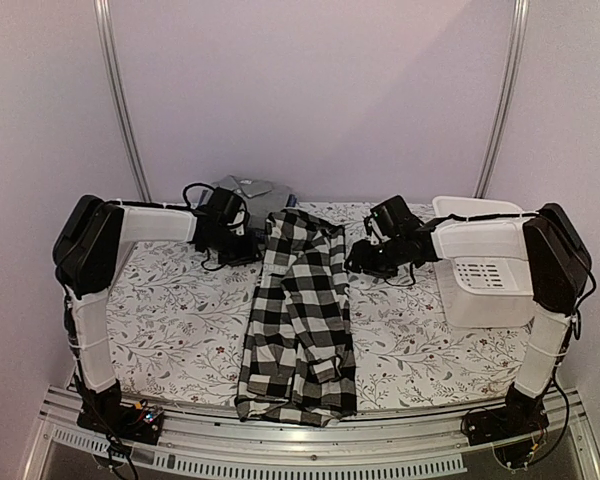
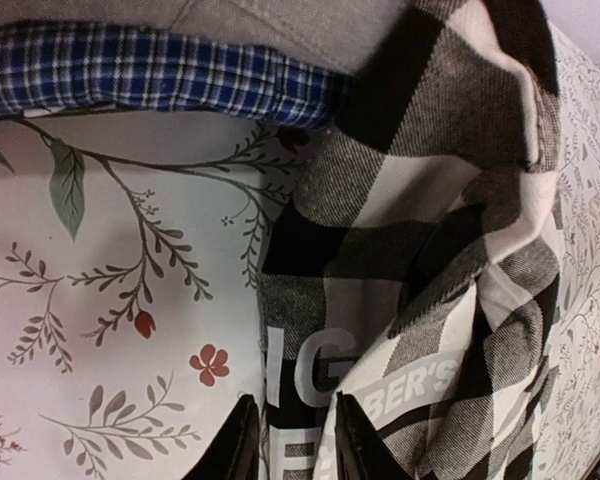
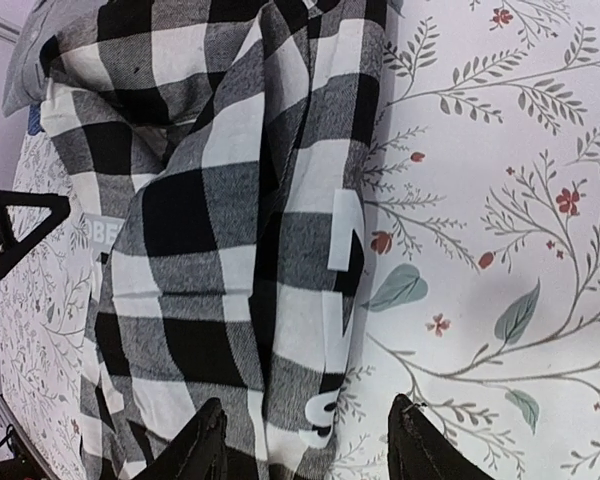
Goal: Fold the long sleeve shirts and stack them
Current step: Move the rectangle-folded shirt to the center of the board.
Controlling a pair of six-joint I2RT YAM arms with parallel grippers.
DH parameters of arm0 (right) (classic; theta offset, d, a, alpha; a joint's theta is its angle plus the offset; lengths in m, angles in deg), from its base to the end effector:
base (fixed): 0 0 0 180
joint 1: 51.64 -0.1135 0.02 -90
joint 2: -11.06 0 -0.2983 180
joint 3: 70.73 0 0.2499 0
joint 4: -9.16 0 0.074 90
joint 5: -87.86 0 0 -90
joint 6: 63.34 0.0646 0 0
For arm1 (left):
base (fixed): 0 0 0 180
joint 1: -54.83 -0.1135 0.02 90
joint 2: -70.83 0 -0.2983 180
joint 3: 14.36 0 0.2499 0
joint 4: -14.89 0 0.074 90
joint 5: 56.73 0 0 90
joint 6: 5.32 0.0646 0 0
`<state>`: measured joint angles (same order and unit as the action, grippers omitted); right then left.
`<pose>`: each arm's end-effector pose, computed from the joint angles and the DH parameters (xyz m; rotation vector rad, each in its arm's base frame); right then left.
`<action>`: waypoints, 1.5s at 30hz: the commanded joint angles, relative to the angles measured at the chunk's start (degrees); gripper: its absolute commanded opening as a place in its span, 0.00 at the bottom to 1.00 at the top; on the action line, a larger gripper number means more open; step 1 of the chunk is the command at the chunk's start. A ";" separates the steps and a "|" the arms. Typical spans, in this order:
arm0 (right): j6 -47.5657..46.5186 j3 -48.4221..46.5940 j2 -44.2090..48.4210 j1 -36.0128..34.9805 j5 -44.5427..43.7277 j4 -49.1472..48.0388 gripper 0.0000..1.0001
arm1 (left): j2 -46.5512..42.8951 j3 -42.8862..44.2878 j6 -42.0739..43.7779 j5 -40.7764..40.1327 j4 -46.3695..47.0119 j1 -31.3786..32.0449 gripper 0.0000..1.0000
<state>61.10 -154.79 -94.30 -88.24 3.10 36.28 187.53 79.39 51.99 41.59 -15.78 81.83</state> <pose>0.3366 0.2573 0.2069 -0.0914 2.5235 0.6510 0.4109 -0.2199 0.1715 -0.0670 2.5989 -0.5890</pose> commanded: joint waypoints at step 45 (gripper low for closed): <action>-5.55 -11.26 -8.62 8.32 -11.89 9.03 0.56 | 41.28 54.99 1.30 -1.41 -8.32 3.95 0.38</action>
<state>56.14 -165.63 -105.82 -79.76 -9.21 45.03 224.14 128.65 56.58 42.38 -18.03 87.88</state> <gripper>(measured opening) 0.501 0.368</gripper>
